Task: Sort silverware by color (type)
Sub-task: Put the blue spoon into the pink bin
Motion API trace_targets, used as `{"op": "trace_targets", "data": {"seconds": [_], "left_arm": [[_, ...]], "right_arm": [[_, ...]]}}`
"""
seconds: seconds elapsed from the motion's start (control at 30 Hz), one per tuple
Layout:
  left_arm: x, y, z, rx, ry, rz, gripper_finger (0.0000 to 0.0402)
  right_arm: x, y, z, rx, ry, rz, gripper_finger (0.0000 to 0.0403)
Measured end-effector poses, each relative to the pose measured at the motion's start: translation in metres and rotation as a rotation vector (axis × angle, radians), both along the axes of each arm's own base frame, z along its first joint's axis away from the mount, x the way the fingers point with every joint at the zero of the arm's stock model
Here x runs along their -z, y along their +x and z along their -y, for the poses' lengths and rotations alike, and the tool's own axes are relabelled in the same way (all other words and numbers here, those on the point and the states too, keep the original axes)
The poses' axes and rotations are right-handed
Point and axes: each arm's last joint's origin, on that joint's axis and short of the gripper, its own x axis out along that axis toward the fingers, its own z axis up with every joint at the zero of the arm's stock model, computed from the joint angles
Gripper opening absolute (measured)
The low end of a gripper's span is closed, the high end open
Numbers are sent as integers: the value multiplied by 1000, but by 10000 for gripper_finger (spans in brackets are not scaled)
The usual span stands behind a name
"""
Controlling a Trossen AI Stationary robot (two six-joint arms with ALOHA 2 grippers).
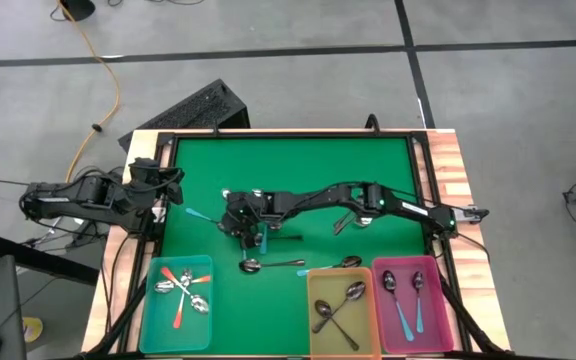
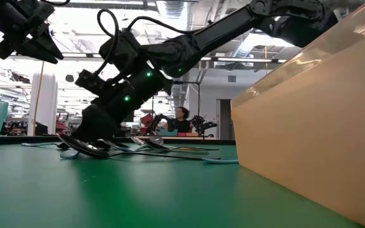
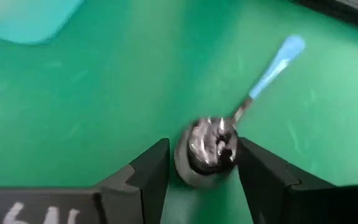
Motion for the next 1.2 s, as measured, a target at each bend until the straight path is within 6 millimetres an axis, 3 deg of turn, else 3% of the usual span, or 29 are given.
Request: {"op": "trace_targets", "data": {"seconds": [0.3, 0.63, 0.83, 1.0, 1.2], "left_arm": [[0, 0, 0, 0, 0, -1, 105], [0, 0, 0, 0, 0, -2, 105], [0, 0, 0, 0, 0, -3, 105], [0, -1, -1, -24, 20, 2, 105], [1, -1, -1, -19, 13, -8, 105]], "right_arm": [[2, -2, 1, 67, -9, -34, 144], [1, -2, -2, 131, 32, -41, 14], [-2, -2, 2, 178, 85, -36, 10], [-24, -6, 11, 218, 118, -24, 7], [-80, -16, 25, 261, 152, 51, 7]]}}
